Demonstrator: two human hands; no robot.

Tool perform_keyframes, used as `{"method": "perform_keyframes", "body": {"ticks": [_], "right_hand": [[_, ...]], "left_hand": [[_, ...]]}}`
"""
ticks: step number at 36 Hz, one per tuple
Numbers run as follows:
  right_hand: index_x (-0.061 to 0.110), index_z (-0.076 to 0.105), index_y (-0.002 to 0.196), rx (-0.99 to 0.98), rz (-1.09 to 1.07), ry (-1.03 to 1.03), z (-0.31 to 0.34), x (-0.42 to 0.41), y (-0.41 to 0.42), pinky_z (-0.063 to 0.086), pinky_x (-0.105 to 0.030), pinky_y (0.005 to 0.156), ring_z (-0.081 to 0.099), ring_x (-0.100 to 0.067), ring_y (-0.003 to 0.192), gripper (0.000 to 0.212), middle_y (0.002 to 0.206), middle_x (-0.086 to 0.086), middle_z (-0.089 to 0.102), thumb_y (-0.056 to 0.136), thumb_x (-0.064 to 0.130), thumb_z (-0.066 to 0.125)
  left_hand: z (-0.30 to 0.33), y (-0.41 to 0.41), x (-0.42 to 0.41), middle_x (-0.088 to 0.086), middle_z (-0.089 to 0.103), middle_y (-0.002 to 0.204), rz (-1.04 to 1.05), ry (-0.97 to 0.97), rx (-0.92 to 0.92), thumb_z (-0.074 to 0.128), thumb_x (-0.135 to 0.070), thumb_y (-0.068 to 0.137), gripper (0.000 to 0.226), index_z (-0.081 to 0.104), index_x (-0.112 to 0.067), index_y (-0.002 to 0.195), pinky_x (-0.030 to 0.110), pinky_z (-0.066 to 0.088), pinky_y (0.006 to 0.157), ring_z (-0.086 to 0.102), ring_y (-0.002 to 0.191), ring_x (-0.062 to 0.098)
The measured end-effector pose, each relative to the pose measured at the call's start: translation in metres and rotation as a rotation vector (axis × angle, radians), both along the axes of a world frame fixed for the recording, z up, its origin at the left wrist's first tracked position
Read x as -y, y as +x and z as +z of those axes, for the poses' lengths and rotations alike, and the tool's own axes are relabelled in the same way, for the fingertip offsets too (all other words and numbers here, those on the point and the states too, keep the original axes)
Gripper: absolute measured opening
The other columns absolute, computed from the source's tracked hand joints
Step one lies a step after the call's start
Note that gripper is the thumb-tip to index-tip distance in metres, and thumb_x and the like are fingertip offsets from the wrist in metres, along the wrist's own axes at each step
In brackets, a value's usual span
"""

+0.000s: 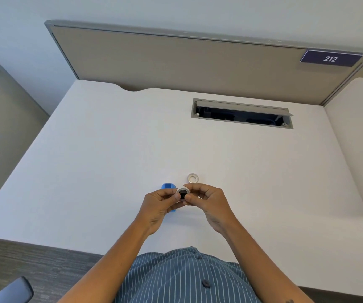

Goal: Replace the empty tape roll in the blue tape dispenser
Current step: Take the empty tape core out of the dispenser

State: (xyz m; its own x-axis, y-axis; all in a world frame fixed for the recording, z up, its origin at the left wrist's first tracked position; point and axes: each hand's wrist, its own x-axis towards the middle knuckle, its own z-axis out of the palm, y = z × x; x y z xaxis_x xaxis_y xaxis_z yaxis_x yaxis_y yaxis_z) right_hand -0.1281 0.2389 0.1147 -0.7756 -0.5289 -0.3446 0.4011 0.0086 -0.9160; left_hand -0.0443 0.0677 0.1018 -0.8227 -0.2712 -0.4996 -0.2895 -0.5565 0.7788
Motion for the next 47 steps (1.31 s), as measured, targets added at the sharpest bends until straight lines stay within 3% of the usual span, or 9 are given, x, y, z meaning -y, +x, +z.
{"method": "perform_keyframes", "body": {"ticks": [10,13,17,23,29,33,37,43,47], "right_hand": [[0.013,0.083,0.121,-0.033,0.001,0.020,0.003,0.000,-0.001,0.064,-0.052,0.101,0.077,-0.038,0.114,0.033,0.113,-0.013,0.084,0.096,-0.007,0.074],[0.013,0.083,0.121,-0.065,0.009,0.051,0.003,0.000,0.000,0.063,-0.053,0.102,0.078,-0.033,0.113,0.031,0.114,-0.010,0.084,0.098,-0.006,0.074],[0.019,0.084,0.121,-0.165,0.041,0.107,0.005,-0.001,0.001,0.062,-0.047,0.105,0.077,-0.022,0.115,0.040,0.114,-0.001,0.085,0.087,-0.001,0.087],[0.021,0.087,0.111,-0.261,-0.025,0.149,0.001,-0.001,0.003,0.064,-0.055,0.098,0.079,-0.021,0.109,0.036,0.112,0.001,0.084,0.084,-0.004,0.087],[0.013,0.085,0.110,-0.300,-0.065,0.136,-0.002,0.000,0.003,0.069,-0.050,0.086,0.080,-0.022,0.106,0.032,0.113,-0.003,0.082,0.088,-0.009,0.082],[0.013,0.084,0.112,-0.293,-0.080,0.126,-0.003,0.001,0.004,0.070,-0.050,0.079,0.079,-0.022,0.109,0.028,0.116,-0.005,0.079,0.093,-0.006,0.078],[0.012,0.081,0.116,-0.277,-0.085,0.134,-0.007,0.002,0.004,0.070,-0.051,0.080,0.078,-0.022,0.111,0.026,0.121,-0.006,0.078,0.096,-0.004,0.076],[0.017,0.079,0.118,-0.297,-0.094,0.152,-0.012,0.002,0.003,0.068,-0.052,0.088,0.077,-0.020,0.114,0.030,0.124,-0.001,0.077,0.096,-0.003,0.077],[0.021,0.078,0.114,-0.331,-0.121,0.195,-0.012,0.000,0.000,0.067,-0.041,0.086,0.076,-0.014,0.112,0.028,0.118,0.003,0.079,0.094,0.002,0.080]], "left_hand": [[-0.009,-0.002,-0.003,0.029,0.077,0.121,-0.046,0.029,-0.012,0.077,-0.019,0.088,0.041,0.075,0.006,0.121,0.041,0.066,0.093,0.076,0.110,0.042],[-0.009,-0.003,-0.006,0.027,0.077,0.120,-0.046,0.041,-0.018,0.076,-0.020,0.089,0.042,0.074,0.006,0.121,0.042,0.065,0.095,0.077,0.108,0.038],[-0.008,-0.005,-0.008,0.025,0.077,0.122,-0.057,0.052,-0.023,0.075,-0.023,0.090,0.042,0.075,0.005,0.121,0.042,0.065,0.095,0.076,0.107,0.028],[-0.006,-0.007,-0.011,0.018,0.079,0.115,-0.060,0.066,-0.021,0.074,-0.024,0.090,0.041,0.075,0.003,0.121,0.039,0.065,0.093,0.077,0.103,0.024],[-0.008,-0.009,-0.011,0.017,0.080,0.104,-0.001,0.054,-0.011,0.080,-0.023,0.086,0.034,0.076,0.000,0.112,0.044,0.064,0.095,0.078,0.098,0.028],[-0.009,-0.010,-0.012,0.019,0.081,0.107,0.055,-0.044,0.011,0.077,-0.011,0.094,0.016,0.079,-0.004,0.108,0.036,0.066,0.085,0.077,0.097,0.028],[-0.010,-0.012,-0.011,0.020,0.082,0.111,0.069,-0.108,0.006,0.076,-0.010,0.095,0.021,0.080,-0.003,0.114,0.037,0.067,0.085,0.080,0.099,0.029],[-0.010,-0.021,-0.005,0.013,0.084,0.102,0.077,-0.265,0.049,0.079,-0.010,0.094,0.018,0.083,-0.006,0.111,0.035,0.068,0.080,0.080,0.097,0.038],[-0.014,-0.036,0.005,-0.001,0.086,0.092,0.046,-0.413,0.135,0.081,-0.017,0.094,0.013,0.085,-0.022,0.105,0.044,0.067,0.088,0.083,0.083,0.029]]}}
